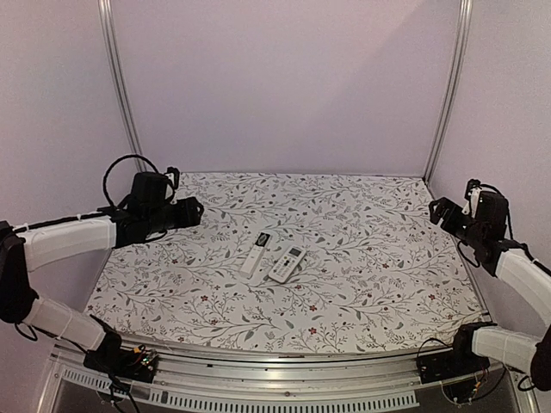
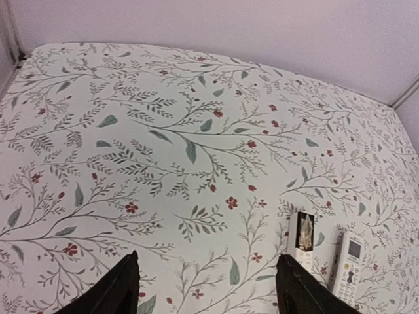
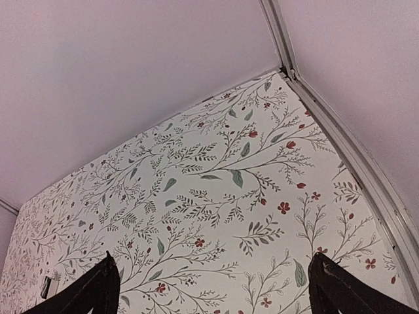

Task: Load the batteries into the remote control
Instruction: Place the remote control at the center of the board, then reset both arms

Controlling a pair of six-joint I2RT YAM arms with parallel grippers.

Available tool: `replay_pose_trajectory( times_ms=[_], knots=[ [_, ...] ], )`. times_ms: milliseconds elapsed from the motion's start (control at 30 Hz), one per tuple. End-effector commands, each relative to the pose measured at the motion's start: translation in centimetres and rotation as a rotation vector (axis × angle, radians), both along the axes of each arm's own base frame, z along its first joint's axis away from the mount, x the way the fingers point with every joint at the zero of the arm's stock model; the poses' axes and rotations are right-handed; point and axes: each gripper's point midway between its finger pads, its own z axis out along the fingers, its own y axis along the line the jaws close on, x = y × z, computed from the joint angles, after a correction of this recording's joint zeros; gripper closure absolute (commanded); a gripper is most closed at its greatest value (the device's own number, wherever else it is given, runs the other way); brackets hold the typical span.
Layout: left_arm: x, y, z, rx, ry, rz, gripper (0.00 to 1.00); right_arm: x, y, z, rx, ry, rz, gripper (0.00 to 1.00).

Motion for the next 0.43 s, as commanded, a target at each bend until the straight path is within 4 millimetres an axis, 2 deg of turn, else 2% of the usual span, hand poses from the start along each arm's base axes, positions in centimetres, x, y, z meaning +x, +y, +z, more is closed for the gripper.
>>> replay_pose_trajectory(
  times_ms=[0, 67, 133, 267, 400],
  knots=[
    [-1.1, 8.3, 1.8, 0.082, -0.199, 0.326, 0.26, -1.5, -0.2, -1.8, 0.098, -0.031, -0.022, 0.01],
    [-2.4, 10.6, 1.8, 0.118, -0.253, 0.406, 0.23, -2.0, -0.6, -2.8, 0.112, -0.033, -0.057, 0.01],
    [-3.5, 11.7, 1.7, 0.136, -0.297, 0.431, 0.23, -2.5, -1.1, -3.3, 0.106, -0.038, -0.086, 0.01],
    [-4.8, 12.5, 1.4, 0.144, -0.348, 0.428, 0.22, -2.9, -1.6, -3.3, 0.095, -0.056, -0.109, 0.01],
    [-5.2, 13.2, 0.7, 0.186, -0.340, 0.443, 0.21, -2.8, -1.0, -3.0, 0.089, -0.072, -0.069, 0.01]
  ],
)
